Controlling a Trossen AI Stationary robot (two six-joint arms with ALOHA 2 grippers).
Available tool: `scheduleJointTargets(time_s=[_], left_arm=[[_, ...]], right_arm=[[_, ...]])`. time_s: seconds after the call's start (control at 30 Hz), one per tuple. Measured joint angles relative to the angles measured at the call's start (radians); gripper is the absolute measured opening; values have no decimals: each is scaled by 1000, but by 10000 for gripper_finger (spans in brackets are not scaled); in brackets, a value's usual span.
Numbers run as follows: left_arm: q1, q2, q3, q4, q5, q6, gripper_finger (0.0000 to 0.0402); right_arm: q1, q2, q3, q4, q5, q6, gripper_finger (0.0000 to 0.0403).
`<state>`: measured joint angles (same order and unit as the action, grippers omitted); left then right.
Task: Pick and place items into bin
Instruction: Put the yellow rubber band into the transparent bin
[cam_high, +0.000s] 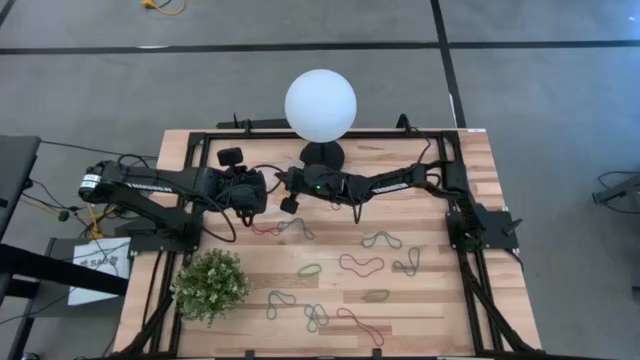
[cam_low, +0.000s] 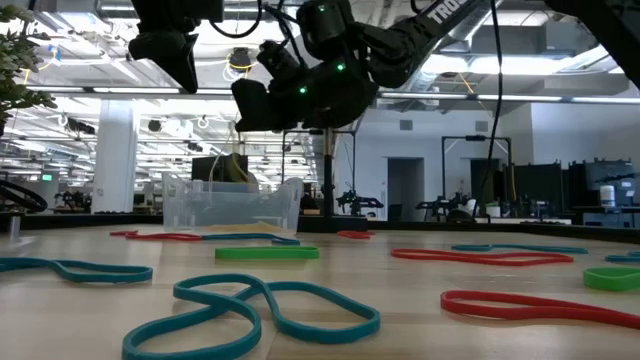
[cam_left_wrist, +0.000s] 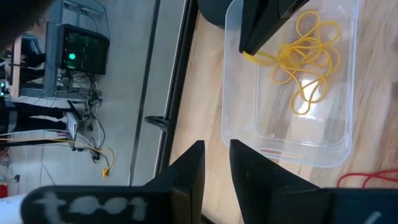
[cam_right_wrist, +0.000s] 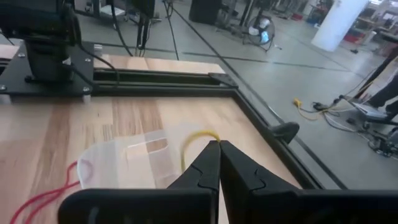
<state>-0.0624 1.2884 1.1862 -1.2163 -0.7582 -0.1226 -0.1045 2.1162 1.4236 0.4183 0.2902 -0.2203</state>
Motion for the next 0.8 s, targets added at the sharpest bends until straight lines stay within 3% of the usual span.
scheduleJointTargets(time_s=[0.27,0.5,0.8], left_arm=[[0,0,0,0,21,-16,66],[0,0,0,0,58,-22,66],[0,0,0,1,69,-25,66]], right_arm=[[-5,-1,0,-9,-20,-16,0],[-6,-2,-1,-134,194,-16,0],[-16,-2,-1,-201,190,-16,0]])
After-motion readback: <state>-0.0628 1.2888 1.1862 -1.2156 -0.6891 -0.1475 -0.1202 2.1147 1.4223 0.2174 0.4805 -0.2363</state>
